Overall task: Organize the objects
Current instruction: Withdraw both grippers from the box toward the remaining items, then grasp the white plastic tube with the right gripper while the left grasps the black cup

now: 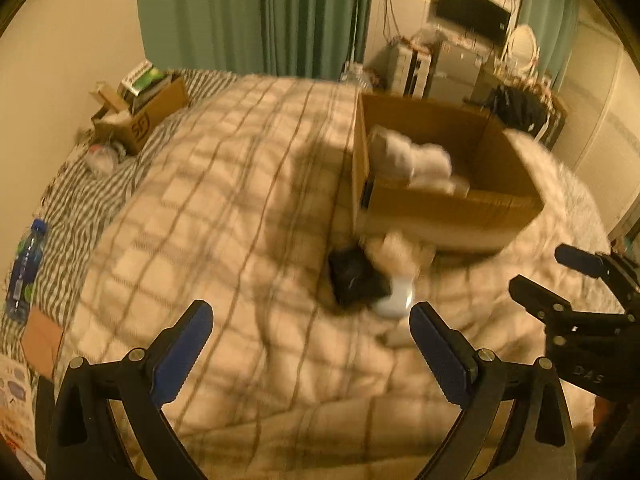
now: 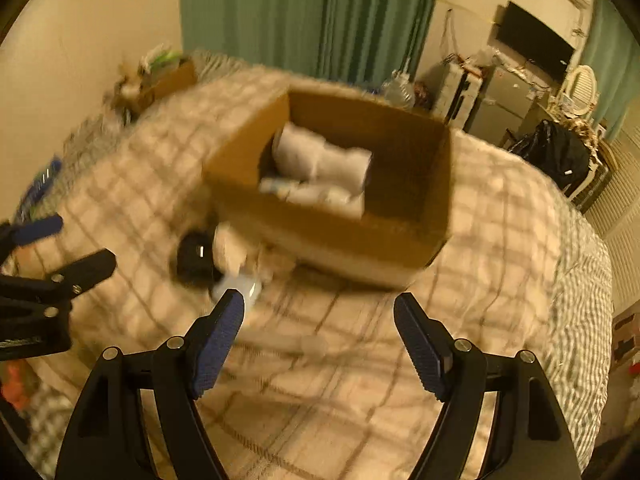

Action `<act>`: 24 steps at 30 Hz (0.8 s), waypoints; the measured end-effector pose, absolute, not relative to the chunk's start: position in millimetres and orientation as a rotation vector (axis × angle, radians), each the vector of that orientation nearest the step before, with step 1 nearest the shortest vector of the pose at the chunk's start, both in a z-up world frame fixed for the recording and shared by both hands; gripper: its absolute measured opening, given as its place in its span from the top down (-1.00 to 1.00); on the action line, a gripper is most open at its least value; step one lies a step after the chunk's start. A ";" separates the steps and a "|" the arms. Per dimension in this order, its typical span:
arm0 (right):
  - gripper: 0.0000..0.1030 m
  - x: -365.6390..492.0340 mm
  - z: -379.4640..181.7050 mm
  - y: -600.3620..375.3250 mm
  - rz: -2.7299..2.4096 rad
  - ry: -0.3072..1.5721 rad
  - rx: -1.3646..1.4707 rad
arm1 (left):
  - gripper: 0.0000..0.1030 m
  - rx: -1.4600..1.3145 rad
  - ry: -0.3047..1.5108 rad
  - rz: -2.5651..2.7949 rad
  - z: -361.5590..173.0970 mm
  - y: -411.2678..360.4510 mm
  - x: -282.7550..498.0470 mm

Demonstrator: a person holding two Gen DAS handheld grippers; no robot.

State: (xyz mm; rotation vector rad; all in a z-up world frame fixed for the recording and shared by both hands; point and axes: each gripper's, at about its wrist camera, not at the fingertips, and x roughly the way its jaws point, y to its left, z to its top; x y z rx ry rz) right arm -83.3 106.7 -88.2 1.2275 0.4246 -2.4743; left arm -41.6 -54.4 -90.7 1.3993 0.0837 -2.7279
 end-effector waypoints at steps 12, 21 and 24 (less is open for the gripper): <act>-0.50 -94.4 -190.4 51.9 -2.143 0.696 1.359 | -0.96 1.542 0.052 -2.542 -144.7 -77.5 -46.9; 0.66 -107.4 -205.6 55.8 -2.175 0.709 1.412 | -0.96 1.599 0.081 -2.545 -155.1 -74.5 -51.8; 0.83 -101.0 -187.8 67.2 -2.249 0.659 1.364 | -0.96 1.590 0.057 -2.567 -148.0 -66.5 -53.0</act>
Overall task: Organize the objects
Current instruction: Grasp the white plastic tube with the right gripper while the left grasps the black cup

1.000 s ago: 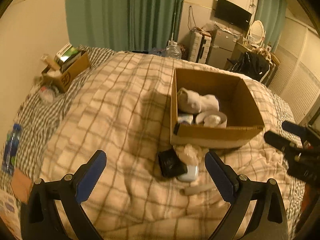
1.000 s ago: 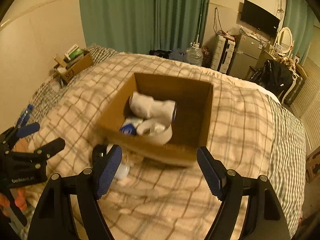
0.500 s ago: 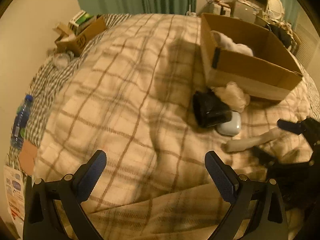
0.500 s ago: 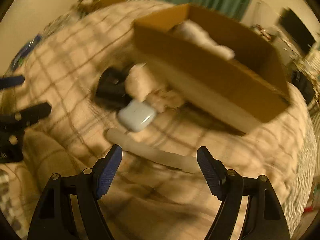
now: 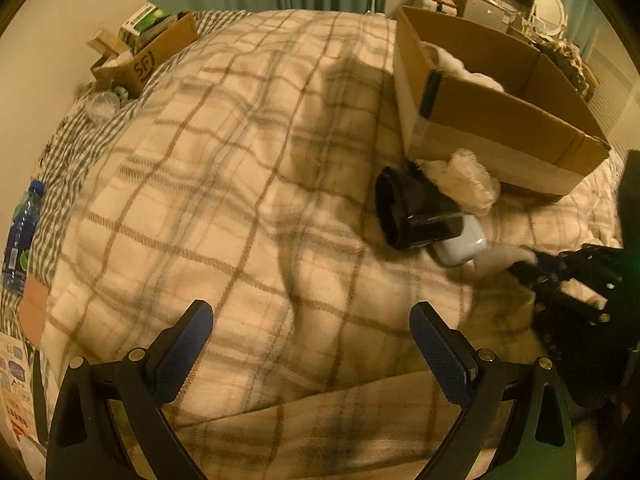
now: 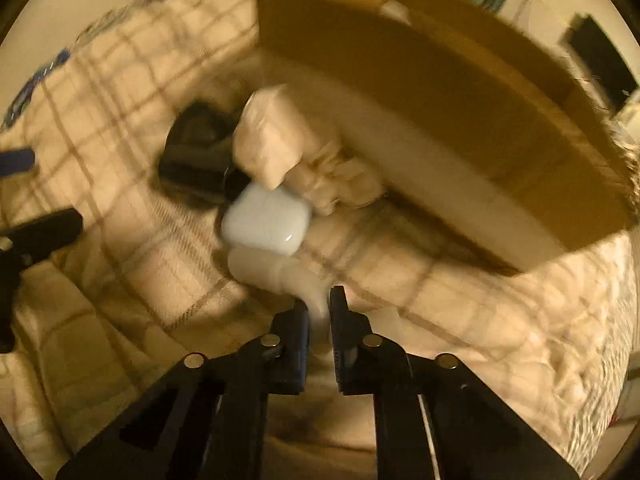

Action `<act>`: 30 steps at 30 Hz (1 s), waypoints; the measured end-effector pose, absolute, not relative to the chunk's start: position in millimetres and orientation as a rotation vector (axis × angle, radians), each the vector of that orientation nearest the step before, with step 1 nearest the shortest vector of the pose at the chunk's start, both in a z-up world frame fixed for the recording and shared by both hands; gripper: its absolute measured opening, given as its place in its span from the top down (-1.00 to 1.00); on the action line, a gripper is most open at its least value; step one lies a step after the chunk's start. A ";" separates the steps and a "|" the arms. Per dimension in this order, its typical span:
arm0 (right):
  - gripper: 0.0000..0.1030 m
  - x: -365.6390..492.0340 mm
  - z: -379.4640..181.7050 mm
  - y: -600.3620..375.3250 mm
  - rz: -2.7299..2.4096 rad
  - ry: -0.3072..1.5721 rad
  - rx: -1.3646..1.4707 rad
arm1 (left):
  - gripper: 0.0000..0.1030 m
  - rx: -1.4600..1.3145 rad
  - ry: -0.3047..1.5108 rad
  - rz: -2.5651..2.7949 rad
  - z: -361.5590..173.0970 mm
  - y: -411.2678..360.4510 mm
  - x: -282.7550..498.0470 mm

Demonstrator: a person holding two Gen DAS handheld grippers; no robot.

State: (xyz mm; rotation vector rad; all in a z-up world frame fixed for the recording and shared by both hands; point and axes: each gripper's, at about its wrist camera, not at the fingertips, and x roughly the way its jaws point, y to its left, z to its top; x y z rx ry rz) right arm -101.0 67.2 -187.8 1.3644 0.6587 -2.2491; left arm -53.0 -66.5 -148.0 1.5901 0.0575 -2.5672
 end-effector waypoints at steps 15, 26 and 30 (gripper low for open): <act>0.86 -116.3 -149.5 132.6 -2.387 0.188 1.354 | -0.96 1.593 0.019 -2.643 -158.0 -12.3 -114.0; 0.86 -117.1 -150.8 127.2 -2.377 0.157 1.348 | 0.01 1.642 0.037 -2.653 -171.1 -8.8 -116.9; 0.86 -111.1 -140.8 126.4 -2.396 0.174 1.338 | 0.02 1.623 0.066 -2.663 -155.6 -10.0 -103.9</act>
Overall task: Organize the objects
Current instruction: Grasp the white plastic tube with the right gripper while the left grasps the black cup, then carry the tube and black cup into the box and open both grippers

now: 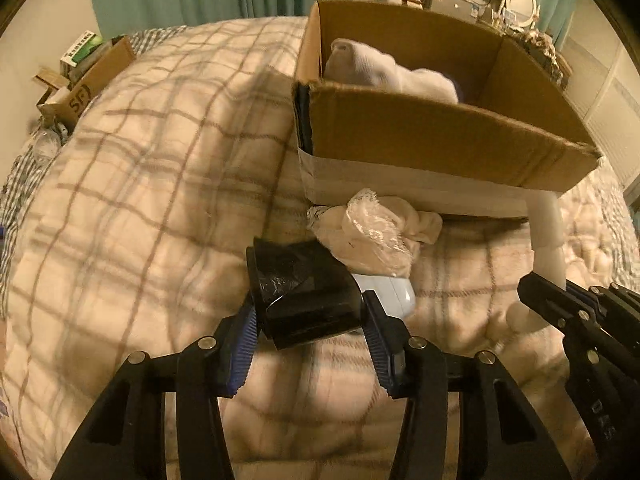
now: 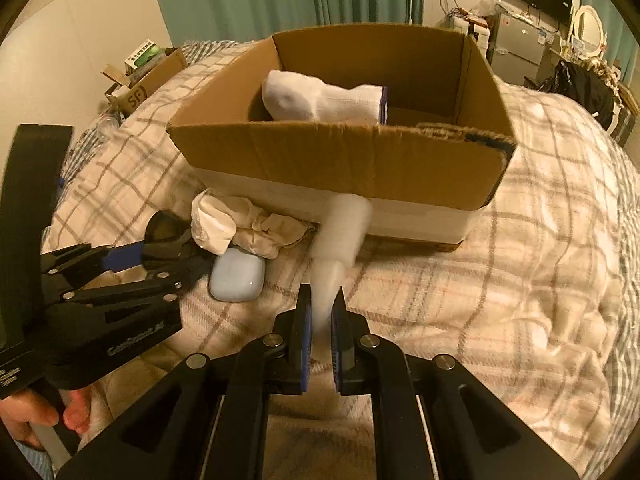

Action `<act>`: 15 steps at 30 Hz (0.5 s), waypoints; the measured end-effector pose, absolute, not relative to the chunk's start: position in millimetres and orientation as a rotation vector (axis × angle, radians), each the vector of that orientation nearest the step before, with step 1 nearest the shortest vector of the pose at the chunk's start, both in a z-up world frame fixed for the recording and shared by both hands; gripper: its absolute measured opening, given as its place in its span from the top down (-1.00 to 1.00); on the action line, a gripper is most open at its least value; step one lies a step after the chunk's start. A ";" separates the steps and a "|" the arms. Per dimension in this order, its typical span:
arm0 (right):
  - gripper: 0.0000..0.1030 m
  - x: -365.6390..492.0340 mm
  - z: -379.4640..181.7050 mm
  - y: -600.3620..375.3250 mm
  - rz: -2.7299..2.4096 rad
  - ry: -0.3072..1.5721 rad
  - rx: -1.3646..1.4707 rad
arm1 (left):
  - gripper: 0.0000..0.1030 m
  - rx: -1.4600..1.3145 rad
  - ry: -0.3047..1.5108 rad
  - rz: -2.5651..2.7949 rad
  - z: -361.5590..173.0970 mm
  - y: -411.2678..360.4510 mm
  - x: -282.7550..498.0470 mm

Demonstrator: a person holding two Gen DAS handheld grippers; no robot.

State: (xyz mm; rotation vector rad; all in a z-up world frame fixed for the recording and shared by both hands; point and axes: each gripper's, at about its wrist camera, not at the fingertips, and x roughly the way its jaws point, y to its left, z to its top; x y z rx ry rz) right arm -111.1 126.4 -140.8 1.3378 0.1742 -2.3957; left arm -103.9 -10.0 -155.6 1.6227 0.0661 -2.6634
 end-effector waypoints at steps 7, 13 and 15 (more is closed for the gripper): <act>0.86 -90.4 -108.3 125.7 -2.429 0.174 1.286 | 0.03 1.589 0.083 -2.690 -119.9 -10.1 -72.5; 0.86 -65.4 -68.2 127.6 -2.465 0.151 1.212 | 0.04 1.504 0.079 -2.755 -80.1 -9.7 -43.6; 0.86 -56.1 -53.3 128.9 -2.478 0.147 1.182 | 0.04 1.468 0.084 -2.780 -64.9 -10.5 -36.5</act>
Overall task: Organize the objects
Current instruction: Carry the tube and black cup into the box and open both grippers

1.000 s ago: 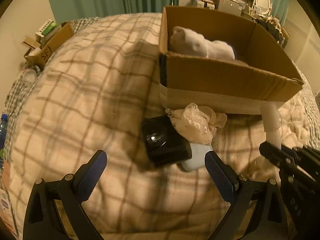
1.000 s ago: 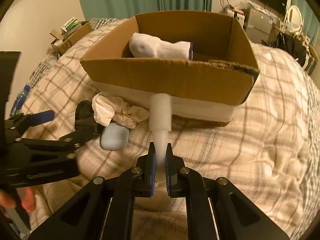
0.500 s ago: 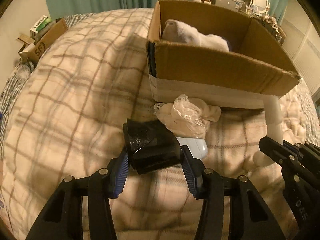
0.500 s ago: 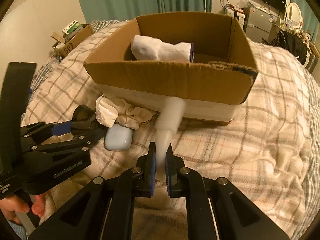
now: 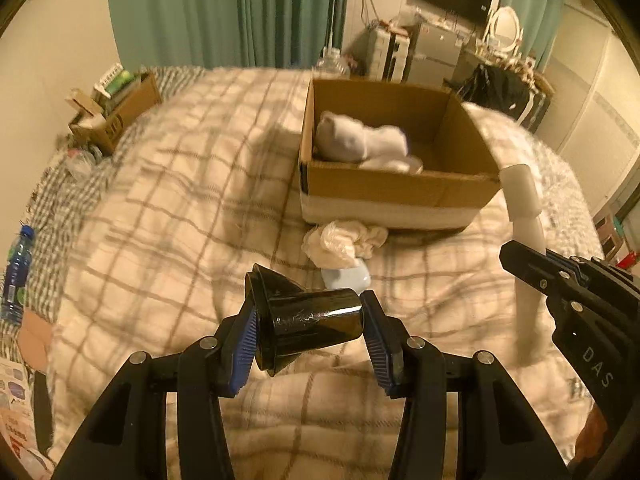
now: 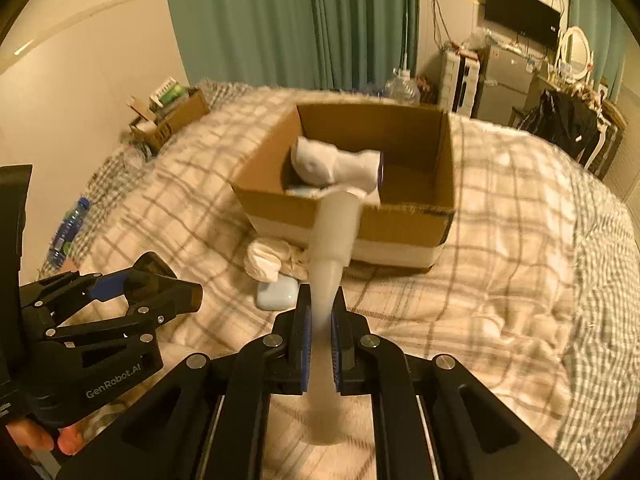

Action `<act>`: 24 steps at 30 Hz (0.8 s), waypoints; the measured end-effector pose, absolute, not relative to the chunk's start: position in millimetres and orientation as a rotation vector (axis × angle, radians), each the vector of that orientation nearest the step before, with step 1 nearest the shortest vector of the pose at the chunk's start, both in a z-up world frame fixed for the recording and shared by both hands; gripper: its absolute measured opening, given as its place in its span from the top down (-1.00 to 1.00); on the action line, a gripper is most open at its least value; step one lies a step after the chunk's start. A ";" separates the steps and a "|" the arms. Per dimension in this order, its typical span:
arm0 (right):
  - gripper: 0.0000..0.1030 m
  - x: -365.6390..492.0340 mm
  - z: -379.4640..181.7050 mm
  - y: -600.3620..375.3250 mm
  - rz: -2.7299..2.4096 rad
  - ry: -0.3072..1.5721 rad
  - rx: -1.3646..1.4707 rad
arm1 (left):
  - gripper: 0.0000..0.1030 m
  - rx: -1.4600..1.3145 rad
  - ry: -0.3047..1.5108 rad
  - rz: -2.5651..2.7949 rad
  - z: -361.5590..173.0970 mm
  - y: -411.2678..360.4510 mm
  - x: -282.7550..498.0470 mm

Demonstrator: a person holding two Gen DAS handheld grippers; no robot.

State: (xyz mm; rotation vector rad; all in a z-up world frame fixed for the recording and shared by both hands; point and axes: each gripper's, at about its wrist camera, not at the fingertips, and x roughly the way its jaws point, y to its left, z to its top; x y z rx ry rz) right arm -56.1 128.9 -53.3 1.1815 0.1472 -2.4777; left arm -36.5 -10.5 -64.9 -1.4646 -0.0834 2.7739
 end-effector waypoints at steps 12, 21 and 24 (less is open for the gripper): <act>0.86 -24.4 14.4 138.8 -2.546 0.142 1.036 | 0.04 -1.279 -0.022 2.827 4.7 0.4 -26.0; 0.86 -54.0 33.4 146.5 -2.577 0.140 0.993 | 0.04 -1.227 0.032 2.829 25.8 15.0 -63.2; 0.86 -71.1 37.6 147.4 -2.589 0.163 0.985 | 0.04 -1.215 0.051 2.826 28.1 20.8 -82.6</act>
